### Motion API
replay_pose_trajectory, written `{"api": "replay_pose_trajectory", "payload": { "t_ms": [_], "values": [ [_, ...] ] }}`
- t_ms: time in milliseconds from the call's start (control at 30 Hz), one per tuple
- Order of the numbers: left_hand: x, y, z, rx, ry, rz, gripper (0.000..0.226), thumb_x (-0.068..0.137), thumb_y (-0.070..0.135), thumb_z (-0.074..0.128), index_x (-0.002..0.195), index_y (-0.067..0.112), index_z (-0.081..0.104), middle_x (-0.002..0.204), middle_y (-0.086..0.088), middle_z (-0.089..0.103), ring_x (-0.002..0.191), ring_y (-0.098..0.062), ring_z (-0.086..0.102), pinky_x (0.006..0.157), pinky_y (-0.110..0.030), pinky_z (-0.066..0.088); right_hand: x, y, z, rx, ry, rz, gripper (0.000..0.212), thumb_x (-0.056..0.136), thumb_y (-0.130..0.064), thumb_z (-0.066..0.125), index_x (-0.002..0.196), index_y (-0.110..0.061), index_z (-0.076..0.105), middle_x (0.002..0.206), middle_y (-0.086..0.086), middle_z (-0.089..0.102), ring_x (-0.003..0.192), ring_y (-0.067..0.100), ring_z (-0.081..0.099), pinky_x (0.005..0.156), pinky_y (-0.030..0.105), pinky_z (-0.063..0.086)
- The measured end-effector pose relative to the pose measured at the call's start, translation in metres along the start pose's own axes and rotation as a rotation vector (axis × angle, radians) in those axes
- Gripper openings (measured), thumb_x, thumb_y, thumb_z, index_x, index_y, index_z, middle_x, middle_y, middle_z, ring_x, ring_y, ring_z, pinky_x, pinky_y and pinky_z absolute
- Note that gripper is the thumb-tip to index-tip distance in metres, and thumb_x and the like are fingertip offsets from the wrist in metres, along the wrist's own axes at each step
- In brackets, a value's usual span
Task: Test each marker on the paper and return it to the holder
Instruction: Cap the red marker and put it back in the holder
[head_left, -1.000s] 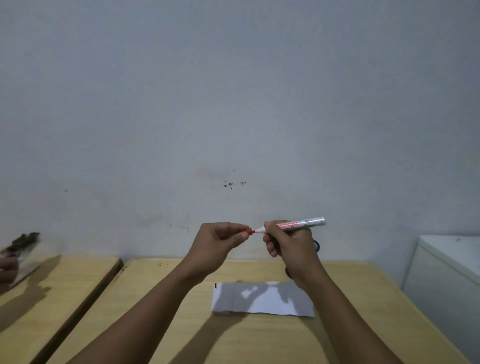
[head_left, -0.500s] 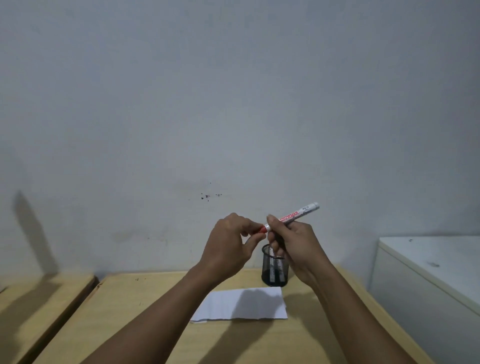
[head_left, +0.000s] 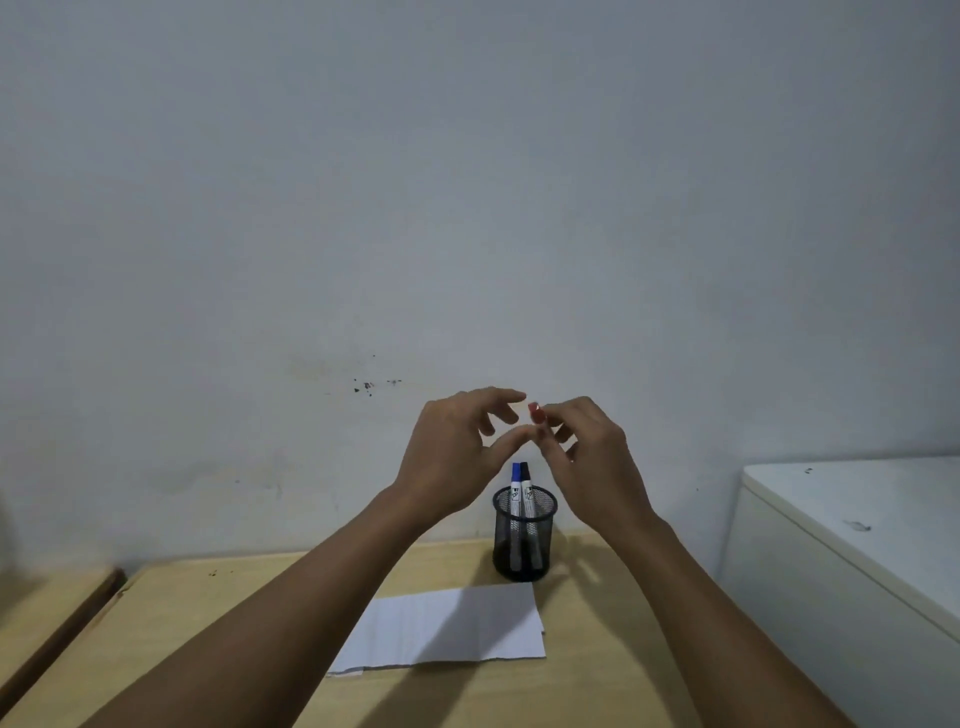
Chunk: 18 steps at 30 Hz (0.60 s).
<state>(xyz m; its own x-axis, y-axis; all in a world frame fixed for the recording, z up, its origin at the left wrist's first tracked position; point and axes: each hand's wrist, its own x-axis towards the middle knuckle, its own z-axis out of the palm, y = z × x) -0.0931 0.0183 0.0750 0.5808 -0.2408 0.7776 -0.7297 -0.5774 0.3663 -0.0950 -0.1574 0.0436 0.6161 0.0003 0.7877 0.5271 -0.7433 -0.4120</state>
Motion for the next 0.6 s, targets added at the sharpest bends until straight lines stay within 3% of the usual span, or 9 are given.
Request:
{"api": "replay_pose_trajectory", "payload": {
  "t_ms": [100, 167, 233, 400, 600],
  "values": [
    [0.005, -0.023, 0.028, 0.085, -0.060, -0.139, 0.043, 0.083, 0.047, 0.070, 0.122, 0.032, 0.060, 0.095, 0.016, 0.072, 0.082, -0.004, 0.065, 0.084, -0.037, 0.054, 0.005, 0.019, 0.010, 0.124, 0.031, 0.148, 0.033, 0.095, -0.015, 0.067, 0.128, -0.014, 0.062, 0.096, -0.002, 0.067, 0.087, 0.013, 0.065, 0.076, 0.037, 0.059],
    [0.004, -0.041, 0.050, 0.149, -0.149, -0.237, 0.042, 0.084, 0.047, 0.069, 0.122, 0.033, 0.057, 0.099, 0.015, 0.072, 0.088, -0.008, 0.065, 0.088, -0.045, 0.052, 0.006, 0.031, 0.017, 0.158, -0.005, 0.211, 0.052, 0.097, -0.013, 0.065, 0.144, -0.024, 0.046, 0.096, -0.003, 0.066, 0.086, 0.010, 0.065, 0.075, 0.027, 0.057],
    [0.001, -0.057, 0.069, 0.183, -0.237, -0.304, 0.040, 0.085, 0.047, 0.067, 0.120, 0.034, 0.055, 0.102, 0.013, 0.071, 0.093, -0.011, 0.065, 0.089, -0.047, 0.051, 0.005, 0.042, 0.025, 0.149, -0.045, 0.231, 0.063, 0.097, -0.013, 0.063, 0.148, -0.035, 0.034, 0.098, -0.007, 0.063, 0.083, 0.008, 0.064, 0.073, 0.023, 0.055],
    [-0.003, -0.080, 0.111, 0.204, -0.365, -0.398, 0.037, 0.091, 0.039, 0.061, 0.125, 0.031, 0.047, 0.116, 0.005, 0.069, 0.107, -0.020, 0.062, 0.096, -0.046, 0.042, 0.007, 0.079, 0.052, 0.030, -0.189, 0.274, 0.049, 0.098, -0.017, 0.061, 0.134, -0.042, 0.040, 0.102, -0.004, 0.061, 0.079, 0.010, 0.063, 0.073, 0.040, 0.060],
    [-0.001, -0.092, 0.140, 0.174, -0.464, -0.395, 0.038, 0.090, 0.028, 0.063, 0.120, 0.033, 0.042, 0.115, 0.000, 0.071, 0.106, -0.027, 0.062, 0.088, -0.047, 0.037, 0.000, 0.105, 0.076, 0.028, -0.331, 0.358, 0.048, 0.095, -0.015, 0.064, 0.135, -0.036, 0.045, 0.098, -0.005, 0.064, 0.083, 0.015, 0.065, 0.071, 0.039, 0.060]
  ]
}}
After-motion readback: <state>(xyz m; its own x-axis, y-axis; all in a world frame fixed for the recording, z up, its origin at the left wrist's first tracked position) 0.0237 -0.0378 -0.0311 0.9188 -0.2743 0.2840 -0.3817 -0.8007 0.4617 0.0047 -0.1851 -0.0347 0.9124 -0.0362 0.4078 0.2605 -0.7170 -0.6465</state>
